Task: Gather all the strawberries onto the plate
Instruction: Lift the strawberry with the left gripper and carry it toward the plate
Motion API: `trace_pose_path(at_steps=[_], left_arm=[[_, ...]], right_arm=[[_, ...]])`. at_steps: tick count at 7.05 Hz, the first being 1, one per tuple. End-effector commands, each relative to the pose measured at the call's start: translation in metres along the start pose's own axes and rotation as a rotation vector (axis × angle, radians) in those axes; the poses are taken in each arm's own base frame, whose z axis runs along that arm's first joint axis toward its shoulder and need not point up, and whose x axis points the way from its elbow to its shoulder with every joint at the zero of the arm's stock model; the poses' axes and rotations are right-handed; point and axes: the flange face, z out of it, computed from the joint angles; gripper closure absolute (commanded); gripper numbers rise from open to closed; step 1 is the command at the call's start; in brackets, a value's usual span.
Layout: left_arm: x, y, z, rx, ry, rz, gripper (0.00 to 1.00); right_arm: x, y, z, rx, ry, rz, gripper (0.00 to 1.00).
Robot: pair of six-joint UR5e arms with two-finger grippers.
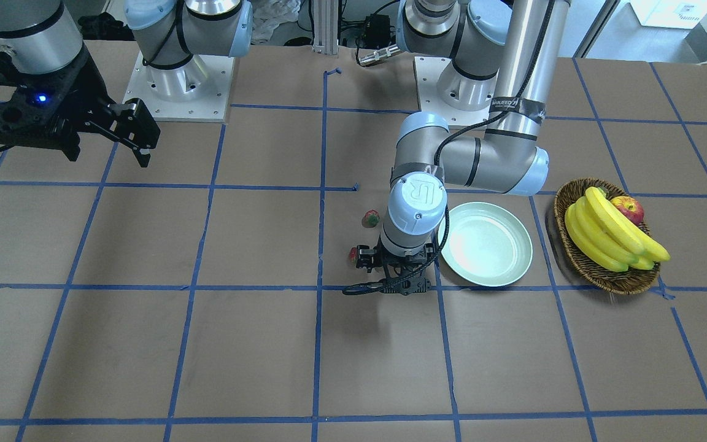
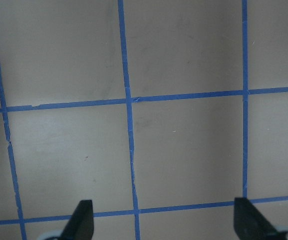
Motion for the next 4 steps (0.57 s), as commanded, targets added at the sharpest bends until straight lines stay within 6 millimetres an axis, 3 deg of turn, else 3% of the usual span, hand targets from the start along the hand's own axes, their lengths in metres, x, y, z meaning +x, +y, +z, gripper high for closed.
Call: trace_pose_path(at_steps=[1, 2, 4], left_arm=[[0.003, 0.010, -0.001, -0.043, -0.017, 0.009, 0.15], [0.004, 0.011, -0.004, -0.039, -0.017, 0.010, 0.24], [0.004, 0.011, 0.010, -0.061, -0.019, 0.009, 0.36]], right_arm=[[0.000, 0.000, -0.001, 0.003, 0.000, 0.000, 0.00], [0.000, 0.000, -0.001, 0.001, 0.000, 0.000, 0.00], [0.000, 0.000, -0.001, 0.001, 0.000, 0.000, 0.00]])
